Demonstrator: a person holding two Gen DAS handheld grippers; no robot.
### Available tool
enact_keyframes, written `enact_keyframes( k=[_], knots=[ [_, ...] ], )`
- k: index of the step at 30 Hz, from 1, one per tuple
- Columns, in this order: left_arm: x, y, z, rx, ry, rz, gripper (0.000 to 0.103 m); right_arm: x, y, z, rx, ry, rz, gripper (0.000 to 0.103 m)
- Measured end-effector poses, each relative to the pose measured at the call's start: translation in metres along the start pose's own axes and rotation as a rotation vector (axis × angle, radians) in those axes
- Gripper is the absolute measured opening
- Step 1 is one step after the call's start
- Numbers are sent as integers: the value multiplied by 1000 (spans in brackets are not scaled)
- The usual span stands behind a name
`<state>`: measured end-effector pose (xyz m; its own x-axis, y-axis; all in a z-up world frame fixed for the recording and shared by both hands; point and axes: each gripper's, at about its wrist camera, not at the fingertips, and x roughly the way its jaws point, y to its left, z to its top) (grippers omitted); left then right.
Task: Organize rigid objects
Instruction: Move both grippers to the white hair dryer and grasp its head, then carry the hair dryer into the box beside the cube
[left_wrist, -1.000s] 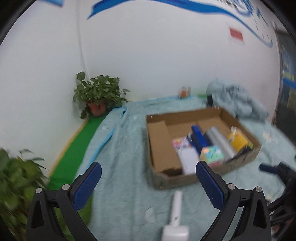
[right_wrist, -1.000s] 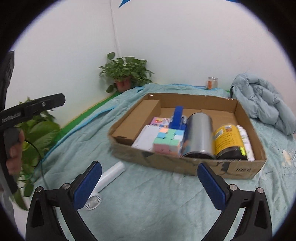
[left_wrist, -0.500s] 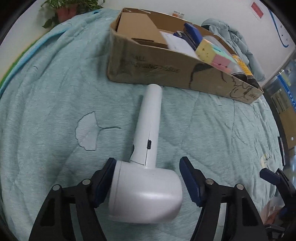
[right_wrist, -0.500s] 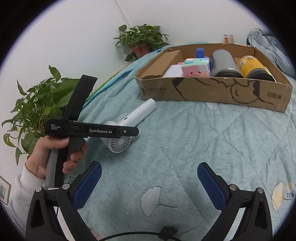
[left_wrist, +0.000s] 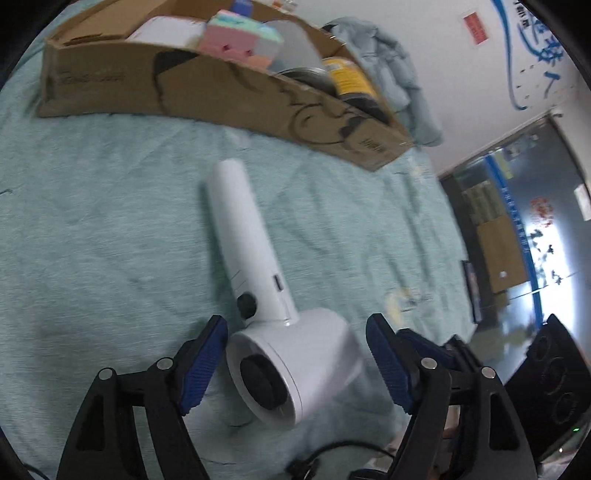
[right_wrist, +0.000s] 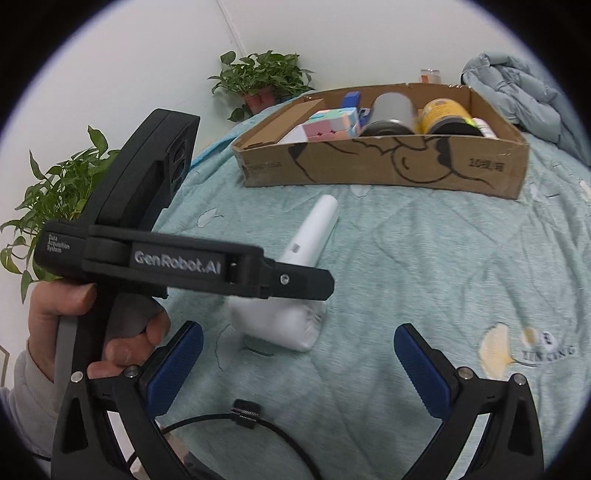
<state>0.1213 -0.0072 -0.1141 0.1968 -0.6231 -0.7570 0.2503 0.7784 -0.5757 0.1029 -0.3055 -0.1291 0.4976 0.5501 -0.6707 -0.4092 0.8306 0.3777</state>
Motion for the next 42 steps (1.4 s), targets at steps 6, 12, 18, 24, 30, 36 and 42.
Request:
enact_keyframes(
  k=[6,12,18,24,30,36,42],
  knots=[
    [-23,4,24,-26,-81,-15,91,-5,8,1,-21,-39,-64,103],
    [-2,29,44,-54,10,-53,70,18,25,3,-17,-18,-98,100],
    [28,25,49,-35,55,-47,51,38,18,2,61,53,-145,75],
    [31,31,46,-22,48,-12,36,44,22,-3,53,70,-153,60],
    [25,24,46,7,22,4,35,42,24,0,49,57,-153,60],
    [-18,1,61,75,-86,24,33,28,39,17,6,-25,-138,60],
    [-75,-30,94,183,-218,53,32,14,55,62,-76,-140,-143,60]
  ],
)
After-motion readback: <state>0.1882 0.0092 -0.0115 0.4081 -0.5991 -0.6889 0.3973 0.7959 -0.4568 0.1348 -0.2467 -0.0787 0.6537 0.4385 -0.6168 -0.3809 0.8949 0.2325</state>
